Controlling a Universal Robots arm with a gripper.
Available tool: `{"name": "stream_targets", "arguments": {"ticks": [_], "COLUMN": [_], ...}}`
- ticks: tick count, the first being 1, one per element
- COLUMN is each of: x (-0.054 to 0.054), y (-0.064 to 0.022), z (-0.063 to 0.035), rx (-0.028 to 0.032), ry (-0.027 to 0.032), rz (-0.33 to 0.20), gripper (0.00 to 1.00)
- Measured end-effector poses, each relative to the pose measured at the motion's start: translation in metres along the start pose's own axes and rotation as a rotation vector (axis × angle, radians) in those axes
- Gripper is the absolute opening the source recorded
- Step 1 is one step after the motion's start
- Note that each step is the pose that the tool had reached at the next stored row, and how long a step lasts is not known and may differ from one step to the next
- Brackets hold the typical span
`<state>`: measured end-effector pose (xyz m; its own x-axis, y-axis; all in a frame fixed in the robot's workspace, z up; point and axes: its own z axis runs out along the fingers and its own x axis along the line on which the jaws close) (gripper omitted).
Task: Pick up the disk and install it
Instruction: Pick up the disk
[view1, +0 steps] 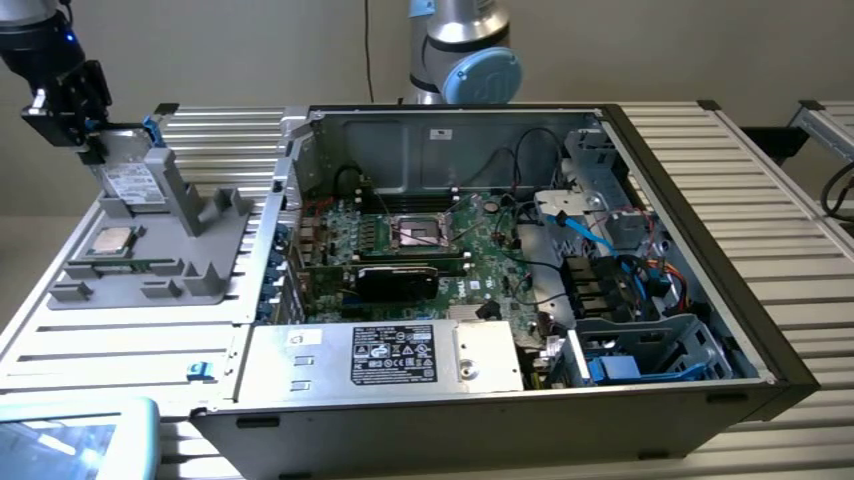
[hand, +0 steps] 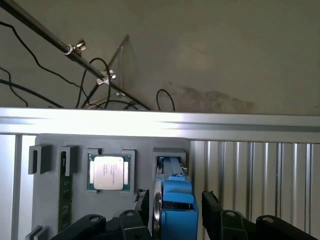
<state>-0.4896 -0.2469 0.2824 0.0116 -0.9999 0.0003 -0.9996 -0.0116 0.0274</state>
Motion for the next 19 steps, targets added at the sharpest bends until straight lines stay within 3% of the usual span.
{"name": "stream_targets", "arguments": {"ticks": [13, 19], "x": [0.0003, 0.0018], "y": [0.0000, 0.0000], "z": [0.0005, 0.0005], "rx": [0.0015, 0.0024], "ry": [-0.0010, -0.0093], "rz": [0.005, 0.004], "gripper": [0.54, 0.54]}}
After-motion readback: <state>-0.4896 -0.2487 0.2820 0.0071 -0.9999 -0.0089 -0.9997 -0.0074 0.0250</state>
